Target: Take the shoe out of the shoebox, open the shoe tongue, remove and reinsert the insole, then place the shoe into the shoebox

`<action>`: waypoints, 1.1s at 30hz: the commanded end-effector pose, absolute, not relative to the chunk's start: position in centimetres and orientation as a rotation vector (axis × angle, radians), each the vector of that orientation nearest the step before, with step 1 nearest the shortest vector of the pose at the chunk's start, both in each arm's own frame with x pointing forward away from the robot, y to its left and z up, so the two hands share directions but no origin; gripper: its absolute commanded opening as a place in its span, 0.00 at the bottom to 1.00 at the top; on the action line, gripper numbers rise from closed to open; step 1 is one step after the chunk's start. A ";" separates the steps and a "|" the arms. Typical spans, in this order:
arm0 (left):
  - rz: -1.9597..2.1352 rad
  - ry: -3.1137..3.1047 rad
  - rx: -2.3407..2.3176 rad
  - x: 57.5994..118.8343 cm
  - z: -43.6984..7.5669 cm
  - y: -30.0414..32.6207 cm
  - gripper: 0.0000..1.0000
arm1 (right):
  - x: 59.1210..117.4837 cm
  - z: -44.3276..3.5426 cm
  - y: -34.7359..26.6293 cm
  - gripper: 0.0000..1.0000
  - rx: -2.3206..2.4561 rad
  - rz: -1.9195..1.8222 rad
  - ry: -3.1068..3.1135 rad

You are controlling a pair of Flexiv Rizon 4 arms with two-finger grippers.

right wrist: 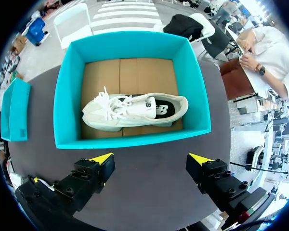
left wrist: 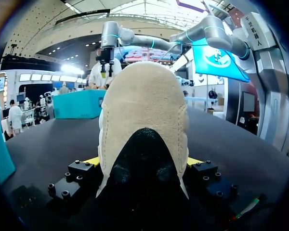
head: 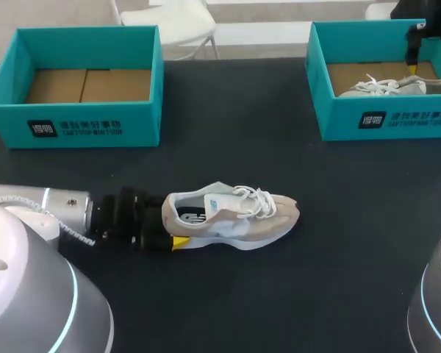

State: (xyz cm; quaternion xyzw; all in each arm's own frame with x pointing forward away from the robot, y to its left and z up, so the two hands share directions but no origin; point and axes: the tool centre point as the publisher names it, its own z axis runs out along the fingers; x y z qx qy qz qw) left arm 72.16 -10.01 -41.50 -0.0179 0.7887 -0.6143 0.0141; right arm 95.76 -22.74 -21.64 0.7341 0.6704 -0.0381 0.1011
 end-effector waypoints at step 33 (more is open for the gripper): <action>-1.914 2.452 -0.082 72.0 -41.8 -10.0 0.00 | 94.5 -22.1 -13.7 1.00 2.215 -0.054 2.003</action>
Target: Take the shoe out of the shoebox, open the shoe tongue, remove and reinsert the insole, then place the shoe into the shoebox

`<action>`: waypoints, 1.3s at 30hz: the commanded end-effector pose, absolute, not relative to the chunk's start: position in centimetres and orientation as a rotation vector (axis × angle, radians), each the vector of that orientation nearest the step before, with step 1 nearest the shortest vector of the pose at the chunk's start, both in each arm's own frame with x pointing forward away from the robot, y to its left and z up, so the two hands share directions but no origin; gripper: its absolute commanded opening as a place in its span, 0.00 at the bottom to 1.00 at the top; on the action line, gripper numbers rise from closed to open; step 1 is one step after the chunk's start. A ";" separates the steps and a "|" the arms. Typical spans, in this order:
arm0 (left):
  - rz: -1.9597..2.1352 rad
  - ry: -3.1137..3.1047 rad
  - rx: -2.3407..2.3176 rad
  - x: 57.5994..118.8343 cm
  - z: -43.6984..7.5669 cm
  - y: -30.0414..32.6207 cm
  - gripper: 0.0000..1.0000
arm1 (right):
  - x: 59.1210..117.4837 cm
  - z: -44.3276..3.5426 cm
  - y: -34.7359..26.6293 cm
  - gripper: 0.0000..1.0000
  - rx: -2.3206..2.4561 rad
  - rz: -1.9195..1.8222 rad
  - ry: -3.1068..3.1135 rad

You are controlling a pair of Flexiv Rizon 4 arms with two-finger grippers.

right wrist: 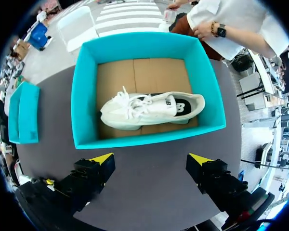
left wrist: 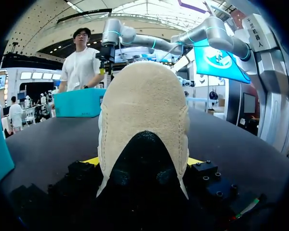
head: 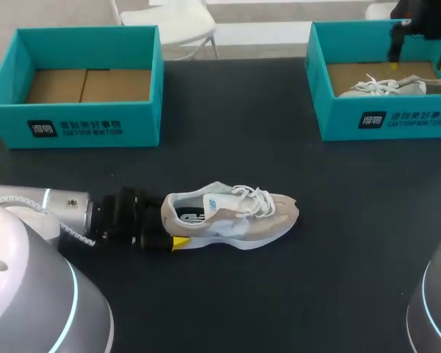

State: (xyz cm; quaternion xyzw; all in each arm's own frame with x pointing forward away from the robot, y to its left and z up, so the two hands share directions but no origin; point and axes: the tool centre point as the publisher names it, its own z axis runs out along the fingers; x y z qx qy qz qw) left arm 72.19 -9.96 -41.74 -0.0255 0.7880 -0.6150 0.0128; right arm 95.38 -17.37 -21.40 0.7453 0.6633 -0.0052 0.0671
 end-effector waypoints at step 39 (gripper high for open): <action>-1.914 2.452 -0.082 72.0 -41.8 -10.0 0.00 | 84.2 -24.6 -0.7 1.00 2.007 0.188 2.263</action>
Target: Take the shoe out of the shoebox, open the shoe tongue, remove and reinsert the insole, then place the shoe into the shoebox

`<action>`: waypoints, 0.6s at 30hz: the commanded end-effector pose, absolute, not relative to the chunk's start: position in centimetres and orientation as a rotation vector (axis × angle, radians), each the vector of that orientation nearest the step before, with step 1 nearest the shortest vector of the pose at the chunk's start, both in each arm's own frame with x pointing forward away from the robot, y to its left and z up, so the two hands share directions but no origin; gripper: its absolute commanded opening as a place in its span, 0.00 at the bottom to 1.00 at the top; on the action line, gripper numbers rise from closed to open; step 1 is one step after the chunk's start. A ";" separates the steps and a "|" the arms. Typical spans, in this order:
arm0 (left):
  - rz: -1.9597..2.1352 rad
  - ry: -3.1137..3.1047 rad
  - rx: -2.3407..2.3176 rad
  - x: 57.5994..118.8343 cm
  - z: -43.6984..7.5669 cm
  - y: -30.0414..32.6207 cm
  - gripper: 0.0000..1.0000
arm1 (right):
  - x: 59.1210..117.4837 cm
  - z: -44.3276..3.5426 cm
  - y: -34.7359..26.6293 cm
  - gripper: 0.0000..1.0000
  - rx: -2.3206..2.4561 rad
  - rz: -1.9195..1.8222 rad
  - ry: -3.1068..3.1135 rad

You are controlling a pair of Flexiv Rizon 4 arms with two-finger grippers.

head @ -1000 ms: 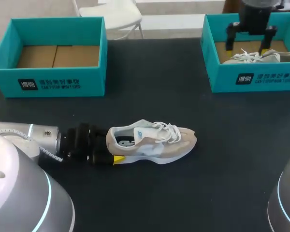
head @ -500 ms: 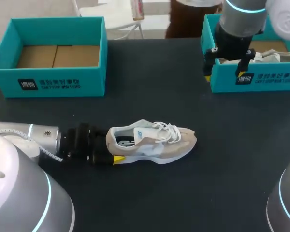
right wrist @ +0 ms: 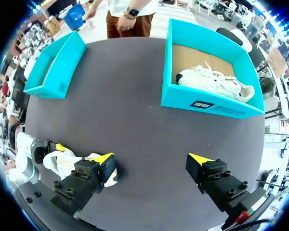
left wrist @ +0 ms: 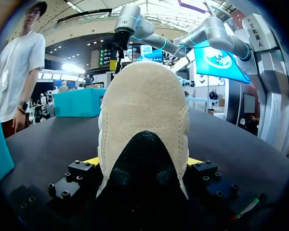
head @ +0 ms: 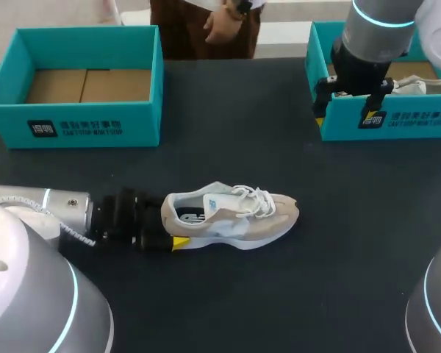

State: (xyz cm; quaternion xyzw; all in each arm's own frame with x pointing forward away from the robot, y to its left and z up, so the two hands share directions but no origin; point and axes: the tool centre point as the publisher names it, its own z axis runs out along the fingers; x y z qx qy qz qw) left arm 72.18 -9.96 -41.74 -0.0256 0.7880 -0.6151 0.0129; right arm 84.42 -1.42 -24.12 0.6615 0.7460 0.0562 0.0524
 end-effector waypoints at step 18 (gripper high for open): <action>-1.914 2.452 -0.082 72.0 -41.8 -10.0 0.00 | 78.6 -26.7 15.0 1.00 2.197 0.189 2.122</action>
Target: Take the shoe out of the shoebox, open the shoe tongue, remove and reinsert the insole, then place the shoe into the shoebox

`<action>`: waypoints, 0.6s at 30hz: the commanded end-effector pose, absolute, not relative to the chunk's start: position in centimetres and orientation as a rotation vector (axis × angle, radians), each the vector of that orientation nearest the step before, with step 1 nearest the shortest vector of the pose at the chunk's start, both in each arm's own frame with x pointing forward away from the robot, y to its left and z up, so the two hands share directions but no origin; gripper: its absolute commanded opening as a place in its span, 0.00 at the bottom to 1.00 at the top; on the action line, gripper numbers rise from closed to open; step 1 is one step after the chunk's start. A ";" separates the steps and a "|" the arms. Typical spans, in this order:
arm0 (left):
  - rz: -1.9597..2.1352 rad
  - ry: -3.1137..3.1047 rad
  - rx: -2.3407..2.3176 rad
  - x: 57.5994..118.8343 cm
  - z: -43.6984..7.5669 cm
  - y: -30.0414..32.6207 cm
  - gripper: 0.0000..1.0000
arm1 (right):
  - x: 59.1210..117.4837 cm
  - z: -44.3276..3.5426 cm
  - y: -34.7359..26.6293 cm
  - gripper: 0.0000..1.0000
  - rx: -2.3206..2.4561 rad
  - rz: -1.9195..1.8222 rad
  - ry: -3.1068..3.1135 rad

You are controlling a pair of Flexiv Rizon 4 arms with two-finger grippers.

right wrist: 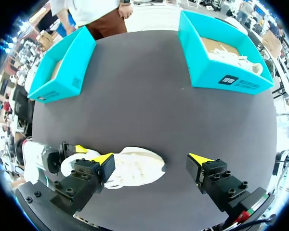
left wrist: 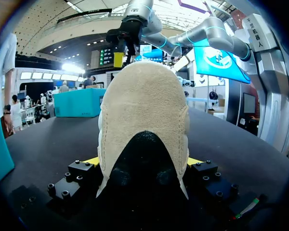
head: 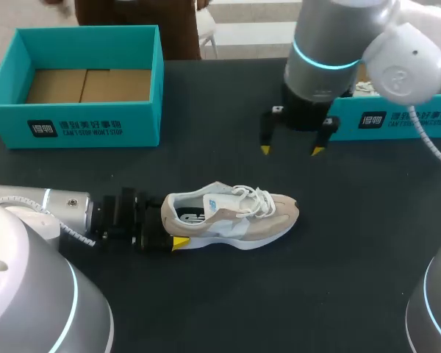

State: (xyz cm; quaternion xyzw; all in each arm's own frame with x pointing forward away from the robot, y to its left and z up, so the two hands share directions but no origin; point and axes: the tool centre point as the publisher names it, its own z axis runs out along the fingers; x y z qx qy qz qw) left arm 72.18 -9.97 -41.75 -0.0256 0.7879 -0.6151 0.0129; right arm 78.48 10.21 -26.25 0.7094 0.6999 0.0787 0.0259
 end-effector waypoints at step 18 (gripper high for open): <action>-1.914 2.452 -0.082 72.0 -41.8 -10.0 0.00 | 76.6 -27.3 20.9 1.00 2.187 0.079 2.109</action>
